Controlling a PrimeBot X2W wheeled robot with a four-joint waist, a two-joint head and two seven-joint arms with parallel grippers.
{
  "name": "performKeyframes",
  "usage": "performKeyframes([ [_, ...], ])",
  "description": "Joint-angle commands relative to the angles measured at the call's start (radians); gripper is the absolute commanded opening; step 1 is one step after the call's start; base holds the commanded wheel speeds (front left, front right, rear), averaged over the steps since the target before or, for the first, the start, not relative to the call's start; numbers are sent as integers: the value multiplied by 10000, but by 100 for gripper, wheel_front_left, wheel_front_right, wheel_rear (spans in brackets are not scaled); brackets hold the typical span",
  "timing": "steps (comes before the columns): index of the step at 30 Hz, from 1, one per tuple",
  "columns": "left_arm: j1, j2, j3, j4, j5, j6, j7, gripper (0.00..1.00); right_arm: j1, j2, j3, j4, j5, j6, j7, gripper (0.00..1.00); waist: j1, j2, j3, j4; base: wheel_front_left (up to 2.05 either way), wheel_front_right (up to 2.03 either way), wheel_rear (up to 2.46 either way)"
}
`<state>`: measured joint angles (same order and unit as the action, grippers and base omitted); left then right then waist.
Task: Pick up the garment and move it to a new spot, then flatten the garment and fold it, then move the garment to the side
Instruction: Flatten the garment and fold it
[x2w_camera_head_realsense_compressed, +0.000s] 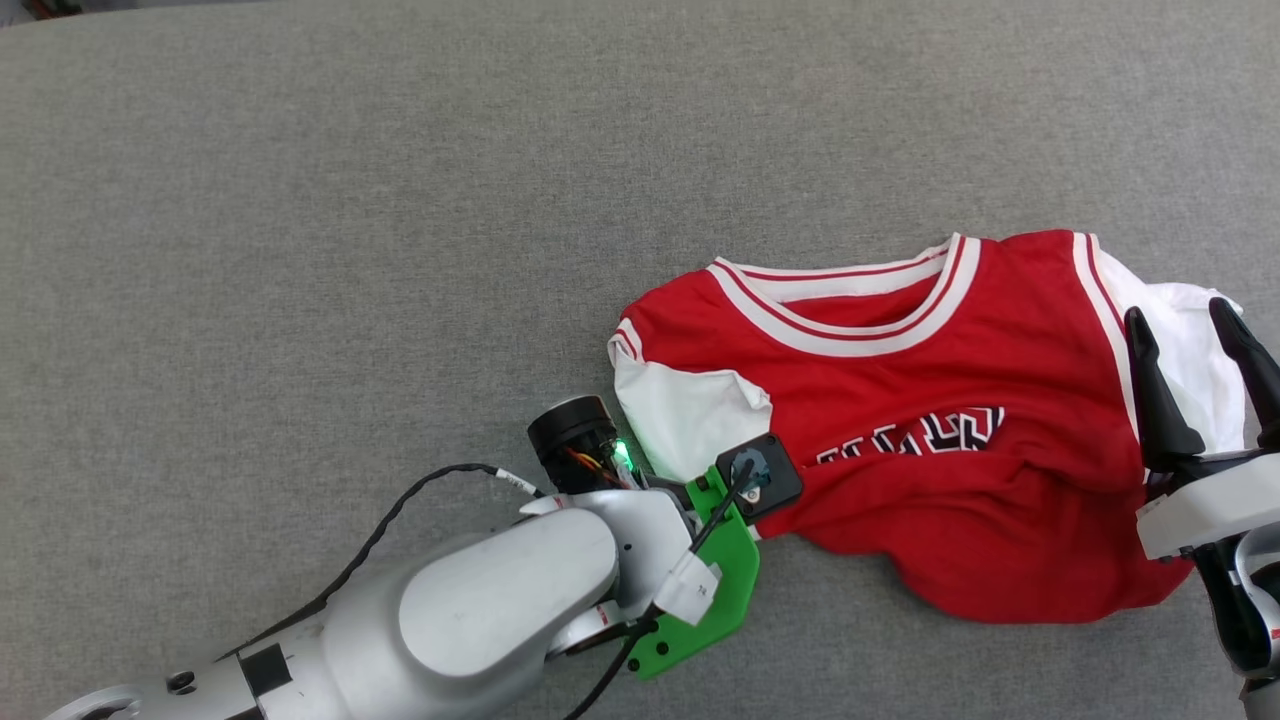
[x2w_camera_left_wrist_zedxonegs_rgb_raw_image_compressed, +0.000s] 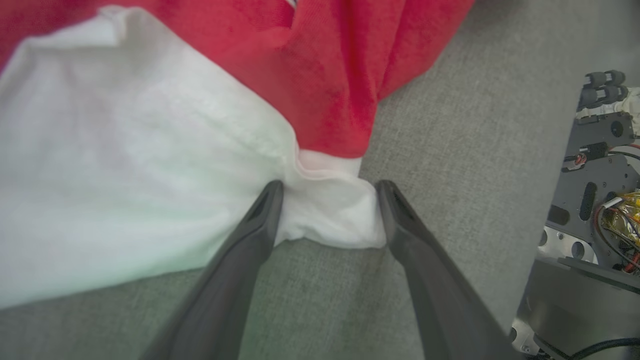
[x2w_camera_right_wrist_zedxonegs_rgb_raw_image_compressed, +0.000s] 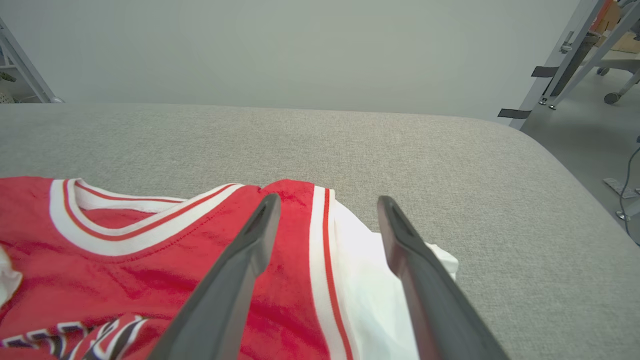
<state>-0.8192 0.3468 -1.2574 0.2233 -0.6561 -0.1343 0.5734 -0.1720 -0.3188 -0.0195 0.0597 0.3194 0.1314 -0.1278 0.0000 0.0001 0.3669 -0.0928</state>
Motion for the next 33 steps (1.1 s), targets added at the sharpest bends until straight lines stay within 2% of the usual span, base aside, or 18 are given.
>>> performKeyframes([
  [1,92,134,-183,460,113,37,270,100,-161,38,29,28,-63,-7,-82,100,0,-1,258,-148,0,0,0],
  [2,134,138,-202,485,132,37,277,94,-179,34,36,69,-66,-7,-108,100,0,-1,252,-147,0,0,0],
  [3,162,131,-210,500,165,37,201,7,-180,27,19,111,-71,-7,-135,100,0,-1,215,-119,0,0,0],
  [4,201,129,-217,508,189,37,85,0,-161,21,-12,168,-77,-7,-164,100,0,-1,146,-72,0,0,0],
  [9,272,131,27,346,249,91,-1401,0,123,7,-150,424,-82,-7,-258,100,0,-1,-456,245,0,0,0],
  [13,658,201,895,-281,-169,555,-2790,0,469,-4,-326,556,-44,-7,-265,100,0,-1,-1023,575,0,0,0],
  [17,1056,440,1811,-1048,-401,1325,-3976,0,745,7,-471,613,-45,-7,-255,100,0,-1,-1419,903,0,0,0],
  [20,1573,634,2723,-1472,-658,2164,-5051,0,847,31,-443,605,-76,-7,-217,100,0,-1,-1561,1054,0,0,0],
  [24,2353,1047,3692,-1382,-792,3173,-6288,0,920,3,-438,524,-84,-7,-183,100,0,-1,-1563,1136,0,0,0],
  [26,2857,1135,4199,-1243,-1086,3545,-6897,0,945,-26,-483,481,-83,-7,-155,100,0,-1,-1517,1167,0,0,0],
  [30,3764,1352,4962,-623,-1524,4052,-7755,0,980,-66,-560,427,-86,-7,-73,100,0,-1,-1416,1153,0,0,0],
  [33,4351,1303,5470,-140,-1888,4155,-8092,0,1009,-67,-614,381,-89,-7,-33,100,0,-1,-1342,1129,0,0,0],
])
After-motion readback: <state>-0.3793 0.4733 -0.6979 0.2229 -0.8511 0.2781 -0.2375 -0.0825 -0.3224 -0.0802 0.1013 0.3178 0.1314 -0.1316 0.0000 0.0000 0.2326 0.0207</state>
